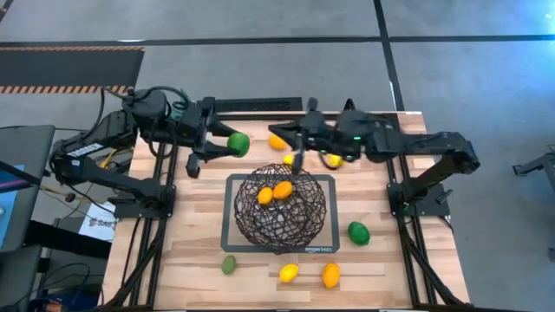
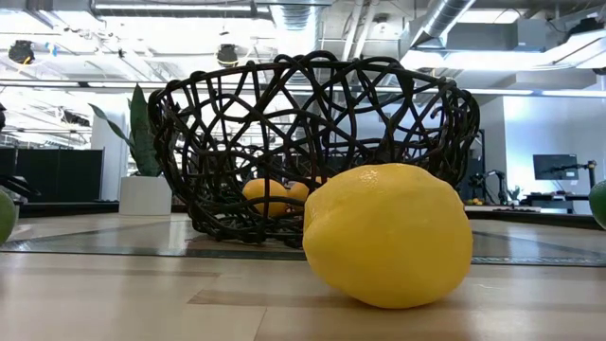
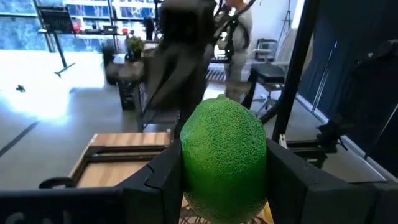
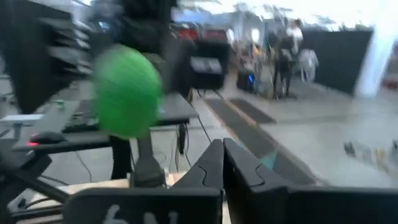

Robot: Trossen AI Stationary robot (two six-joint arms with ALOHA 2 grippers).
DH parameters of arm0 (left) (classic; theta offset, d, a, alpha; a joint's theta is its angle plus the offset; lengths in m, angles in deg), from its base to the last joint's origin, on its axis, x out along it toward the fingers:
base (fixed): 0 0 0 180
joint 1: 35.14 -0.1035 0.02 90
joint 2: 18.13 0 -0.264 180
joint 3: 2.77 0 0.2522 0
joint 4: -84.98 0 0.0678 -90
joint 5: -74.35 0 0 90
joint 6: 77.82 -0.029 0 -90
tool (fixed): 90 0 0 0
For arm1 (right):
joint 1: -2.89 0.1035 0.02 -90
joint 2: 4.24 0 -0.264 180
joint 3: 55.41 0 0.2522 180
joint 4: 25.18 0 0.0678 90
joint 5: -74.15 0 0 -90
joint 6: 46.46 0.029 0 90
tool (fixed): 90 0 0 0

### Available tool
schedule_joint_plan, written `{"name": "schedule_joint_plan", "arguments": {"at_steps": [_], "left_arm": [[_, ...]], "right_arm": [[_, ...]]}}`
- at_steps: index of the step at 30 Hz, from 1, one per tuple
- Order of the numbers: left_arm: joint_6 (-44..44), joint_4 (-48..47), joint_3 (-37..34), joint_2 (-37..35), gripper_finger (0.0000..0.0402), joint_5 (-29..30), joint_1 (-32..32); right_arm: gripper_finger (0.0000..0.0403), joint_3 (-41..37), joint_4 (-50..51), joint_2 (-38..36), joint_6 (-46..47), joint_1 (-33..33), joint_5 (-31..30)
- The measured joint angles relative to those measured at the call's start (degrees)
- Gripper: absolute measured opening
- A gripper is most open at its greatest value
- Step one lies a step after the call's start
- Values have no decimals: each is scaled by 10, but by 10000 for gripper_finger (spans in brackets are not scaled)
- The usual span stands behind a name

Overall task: Build produce basket
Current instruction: Put the top lime into the basket

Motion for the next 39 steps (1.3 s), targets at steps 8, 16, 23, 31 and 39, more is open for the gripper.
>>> {"name": "schedule_joint_plan", "arguments": {"at_steps": [8, 16, 23, 31, 39], "left_arm": [[-9, -9, 0, 21, 147, 22, 1], [-10, -16, -1, 21, 148, 51, 0], [-14, -17, -1, 30, 147, 53, 0], [-10, -25, 0, 38, 159, 56, -1], [-14, -25, 1, 36, 156, 53, -1]], "right_arm": [[99, 72, 45, 53, 19, -6, -2], [193, 166, 238, 53, 66, 21, -3], [251, 168, 219, 68, 75, 20, -4], [257, 167, 207, 87, 74, 4, -2], [257, 167, 166, 88, 41, 5, -1]]}}
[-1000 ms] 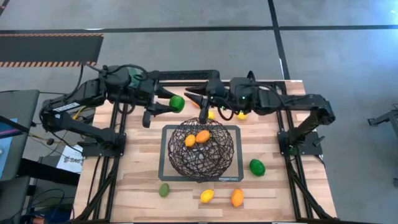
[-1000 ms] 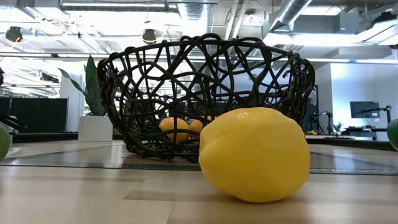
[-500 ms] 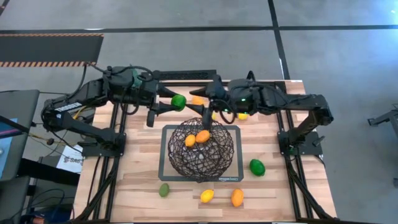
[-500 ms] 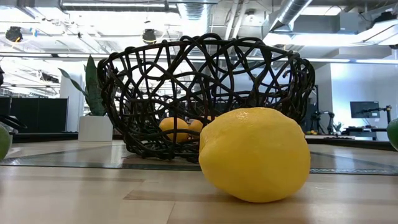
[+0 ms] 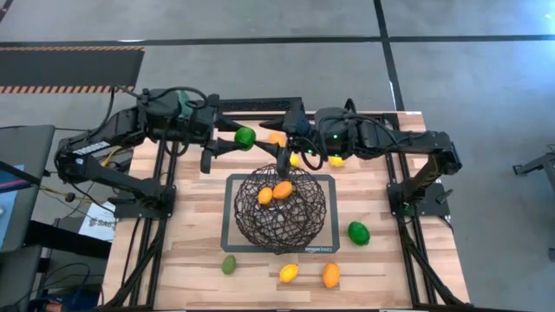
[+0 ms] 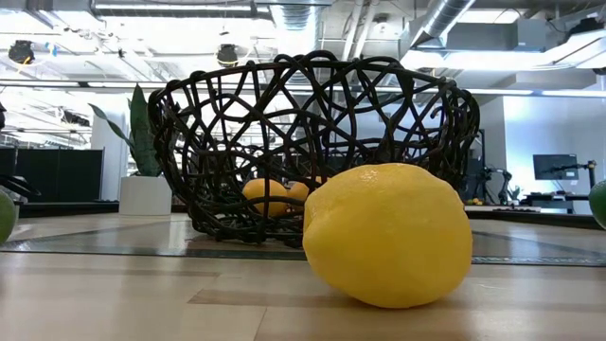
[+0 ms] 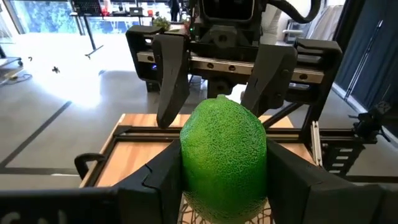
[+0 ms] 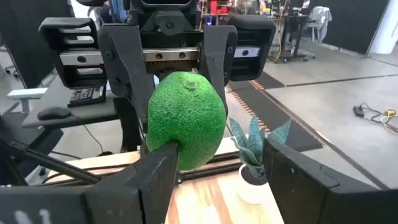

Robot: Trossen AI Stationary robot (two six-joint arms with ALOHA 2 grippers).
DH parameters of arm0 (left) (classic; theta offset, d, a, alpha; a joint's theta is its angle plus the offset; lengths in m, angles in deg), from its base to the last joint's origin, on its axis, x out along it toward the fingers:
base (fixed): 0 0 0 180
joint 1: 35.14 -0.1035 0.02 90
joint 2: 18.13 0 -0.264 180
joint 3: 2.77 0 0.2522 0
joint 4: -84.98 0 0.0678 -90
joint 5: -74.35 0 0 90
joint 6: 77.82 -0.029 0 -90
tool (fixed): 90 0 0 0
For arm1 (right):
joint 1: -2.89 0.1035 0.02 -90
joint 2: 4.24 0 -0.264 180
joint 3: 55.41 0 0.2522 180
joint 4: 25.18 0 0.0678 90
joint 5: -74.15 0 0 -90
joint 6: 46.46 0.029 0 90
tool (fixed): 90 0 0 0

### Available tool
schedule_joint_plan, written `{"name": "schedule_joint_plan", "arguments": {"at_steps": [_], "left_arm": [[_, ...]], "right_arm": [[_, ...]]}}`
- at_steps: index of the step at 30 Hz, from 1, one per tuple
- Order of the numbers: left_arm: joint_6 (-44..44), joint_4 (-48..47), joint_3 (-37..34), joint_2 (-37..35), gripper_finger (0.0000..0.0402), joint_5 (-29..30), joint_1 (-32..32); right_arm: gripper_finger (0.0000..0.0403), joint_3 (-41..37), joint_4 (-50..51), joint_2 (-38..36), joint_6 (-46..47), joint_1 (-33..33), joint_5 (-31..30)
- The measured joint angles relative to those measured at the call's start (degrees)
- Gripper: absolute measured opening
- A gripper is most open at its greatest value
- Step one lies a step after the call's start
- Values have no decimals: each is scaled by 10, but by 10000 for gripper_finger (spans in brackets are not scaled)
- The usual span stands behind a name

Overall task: Build produce basket
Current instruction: Put the top lime into the basket

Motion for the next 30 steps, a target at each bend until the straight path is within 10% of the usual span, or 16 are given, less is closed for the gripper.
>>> {"name": "schedule_joint_plan", "arguments": {"at_steps": [30], "left_arm": [[15, 8, -2, 9, 159, 14, -3]], "right_arm": [[257, 18, 87, -6, -13, 23, -2]]}}
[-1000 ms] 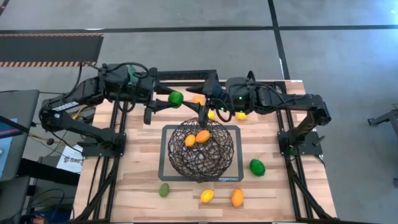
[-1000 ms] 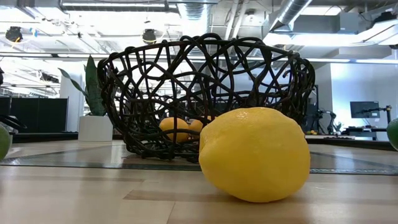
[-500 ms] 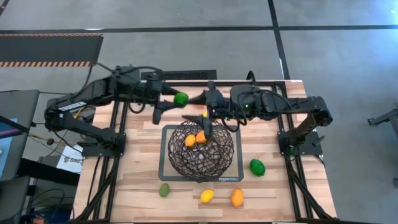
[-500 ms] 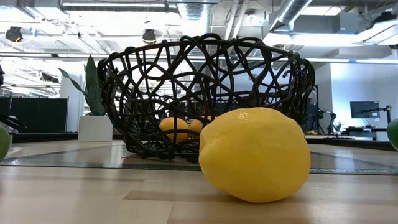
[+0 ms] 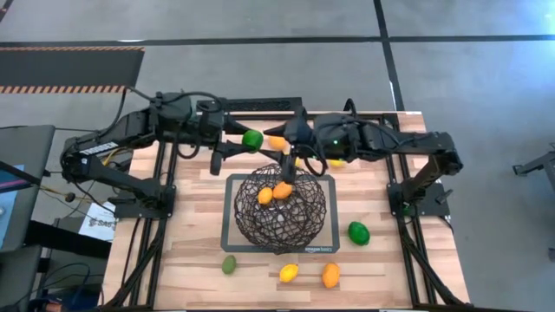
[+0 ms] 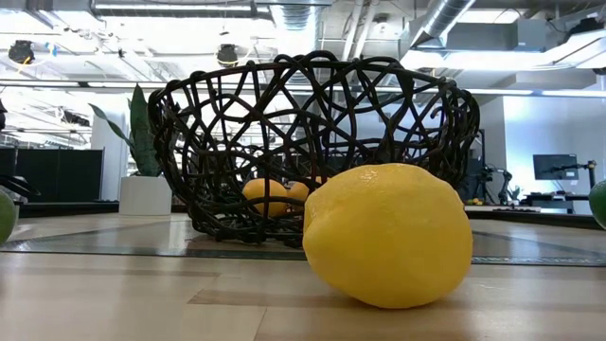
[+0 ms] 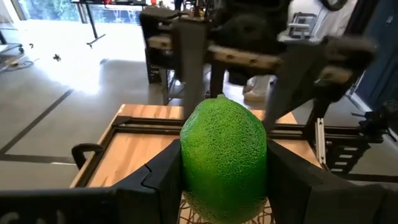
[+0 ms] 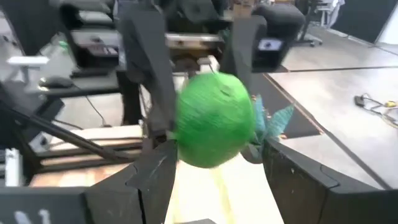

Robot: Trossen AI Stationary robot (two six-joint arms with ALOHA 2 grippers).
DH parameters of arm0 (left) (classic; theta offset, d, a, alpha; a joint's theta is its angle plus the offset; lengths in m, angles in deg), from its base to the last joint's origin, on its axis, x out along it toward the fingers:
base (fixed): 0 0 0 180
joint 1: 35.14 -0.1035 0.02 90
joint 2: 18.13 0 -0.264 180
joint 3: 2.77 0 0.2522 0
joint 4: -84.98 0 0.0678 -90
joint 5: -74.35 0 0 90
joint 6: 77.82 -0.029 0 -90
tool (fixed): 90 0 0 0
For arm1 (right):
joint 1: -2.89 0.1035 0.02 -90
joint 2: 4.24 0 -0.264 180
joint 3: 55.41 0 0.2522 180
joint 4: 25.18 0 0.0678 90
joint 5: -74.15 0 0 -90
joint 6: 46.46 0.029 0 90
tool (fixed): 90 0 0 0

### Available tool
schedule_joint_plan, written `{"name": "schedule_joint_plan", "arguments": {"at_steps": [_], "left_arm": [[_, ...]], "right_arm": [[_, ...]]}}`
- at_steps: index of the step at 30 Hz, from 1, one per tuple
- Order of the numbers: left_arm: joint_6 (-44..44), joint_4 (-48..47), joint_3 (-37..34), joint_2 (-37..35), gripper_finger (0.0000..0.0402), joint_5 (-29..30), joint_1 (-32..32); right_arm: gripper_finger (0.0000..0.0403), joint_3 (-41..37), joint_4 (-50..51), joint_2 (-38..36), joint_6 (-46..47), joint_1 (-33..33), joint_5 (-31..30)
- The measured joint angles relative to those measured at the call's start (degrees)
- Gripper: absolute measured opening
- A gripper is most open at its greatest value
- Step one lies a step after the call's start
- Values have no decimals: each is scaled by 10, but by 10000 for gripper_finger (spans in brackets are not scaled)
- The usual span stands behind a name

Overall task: Build produce basket
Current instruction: Put the top lime into the basket

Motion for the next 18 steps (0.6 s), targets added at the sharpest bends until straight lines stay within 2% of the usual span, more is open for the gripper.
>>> {"name": "schedule_joint_plan", "arguments": {"at_steps": [13, 18], "left_arm": [[-1, -2, 1, 12, 159, -14, 0], [0, 0, 0, 25, 159, -42, 2]], "right_arm": [[256, 0, -25, -1, -7, -14, 2], [236, 1, -38, 8, -18, -14, 5]]}}
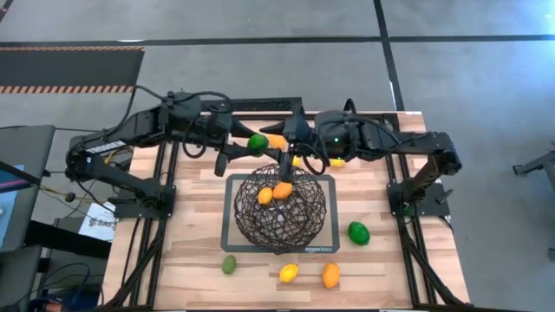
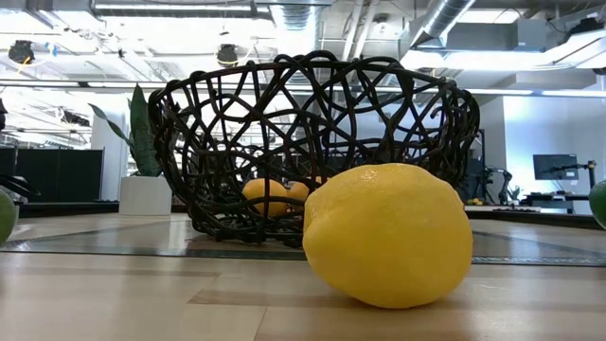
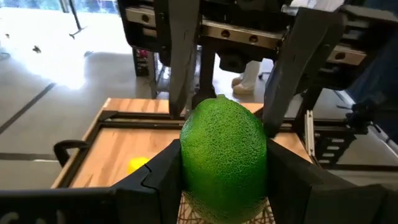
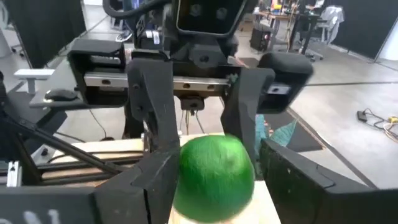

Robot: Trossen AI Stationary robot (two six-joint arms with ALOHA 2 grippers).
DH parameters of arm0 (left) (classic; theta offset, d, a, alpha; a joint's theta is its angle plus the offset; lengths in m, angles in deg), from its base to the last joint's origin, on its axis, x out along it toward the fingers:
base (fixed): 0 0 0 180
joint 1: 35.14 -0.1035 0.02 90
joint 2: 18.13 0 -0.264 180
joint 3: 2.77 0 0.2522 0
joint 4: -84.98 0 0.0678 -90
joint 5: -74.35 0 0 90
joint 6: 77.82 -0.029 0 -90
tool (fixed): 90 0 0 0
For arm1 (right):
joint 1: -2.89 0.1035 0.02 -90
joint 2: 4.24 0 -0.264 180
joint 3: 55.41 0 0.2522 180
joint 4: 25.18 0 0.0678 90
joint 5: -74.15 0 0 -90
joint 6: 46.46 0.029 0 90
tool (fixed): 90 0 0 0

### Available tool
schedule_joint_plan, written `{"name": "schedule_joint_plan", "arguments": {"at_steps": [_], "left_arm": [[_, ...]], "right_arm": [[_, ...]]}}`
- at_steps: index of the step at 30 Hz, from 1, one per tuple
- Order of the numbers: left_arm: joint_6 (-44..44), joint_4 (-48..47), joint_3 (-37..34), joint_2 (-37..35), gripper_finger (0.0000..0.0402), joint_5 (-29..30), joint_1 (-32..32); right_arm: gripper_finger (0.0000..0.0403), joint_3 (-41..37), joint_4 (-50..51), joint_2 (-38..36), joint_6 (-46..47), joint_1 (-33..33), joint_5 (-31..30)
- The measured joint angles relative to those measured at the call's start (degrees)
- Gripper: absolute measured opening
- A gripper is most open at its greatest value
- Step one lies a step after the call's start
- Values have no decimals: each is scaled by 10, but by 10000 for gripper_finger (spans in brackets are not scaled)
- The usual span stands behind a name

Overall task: Build produce basket
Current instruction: Put the top lime into the basket

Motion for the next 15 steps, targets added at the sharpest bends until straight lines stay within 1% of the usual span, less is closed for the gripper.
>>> {"name": "schedule_joint_plan", "arguments": {"at_steps": [9, 12, 15], "left_arm": [[-1, 0, 0, 7, 159, 18, 1], [-1, -1, 0, 7, 159, 18, 1], [-1, -1, 0, 7, 159, 17, 1]], "right_arm": [[181, -1, 19, 0, 0, 2, -3], [150, 0, 30, 0, 0, 3, -6], [106, 0, 45, -1, 0, 3, -7]]}}
